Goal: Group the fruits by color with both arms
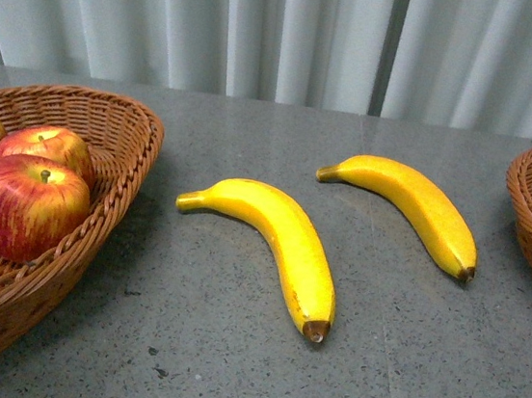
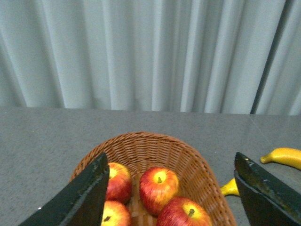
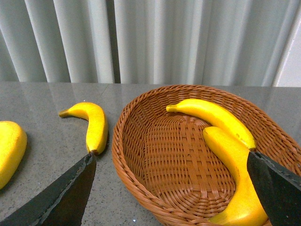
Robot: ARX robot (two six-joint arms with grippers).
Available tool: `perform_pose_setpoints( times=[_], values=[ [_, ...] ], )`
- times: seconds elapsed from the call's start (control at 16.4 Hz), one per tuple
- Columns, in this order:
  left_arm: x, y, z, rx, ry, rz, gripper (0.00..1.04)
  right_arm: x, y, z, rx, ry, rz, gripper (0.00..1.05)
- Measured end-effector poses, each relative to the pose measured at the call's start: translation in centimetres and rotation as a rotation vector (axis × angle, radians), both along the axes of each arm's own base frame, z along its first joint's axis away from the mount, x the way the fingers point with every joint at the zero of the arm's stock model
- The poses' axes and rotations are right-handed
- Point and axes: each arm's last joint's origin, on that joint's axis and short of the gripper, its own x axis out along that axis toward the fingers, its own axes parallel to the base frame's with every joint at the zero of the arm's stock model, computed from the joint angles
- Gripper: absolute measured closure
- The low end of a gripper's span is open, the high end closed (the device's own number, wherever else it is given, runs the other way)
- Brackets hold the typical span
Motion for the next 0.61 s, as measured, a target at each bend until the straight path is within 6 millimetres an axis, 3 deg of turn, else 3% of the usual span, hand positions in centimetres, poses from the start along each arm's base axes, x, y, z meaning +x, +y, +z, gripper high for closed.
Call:
perform_pose_setpoints(
  times=[0.12,0.37,0.61],
  values=[
    [-1.4,1.9,-2.8,0.003,0.013,0.011,0.54,0.0,0.0,0.0,0.000,-0.001,0.000,0.07],
    [-2.6,1.9,-5.5,0.005,0.009,0.001,1.04,0.0,0.0,0.0,0.000,0.000,0.000,0.07],
    [-3.1,1.9,-6.9,0.009,0.011,0.003,1.03,0.0,0.0,0.0,0.000,0.000,0.000,0.07]
  ],
)
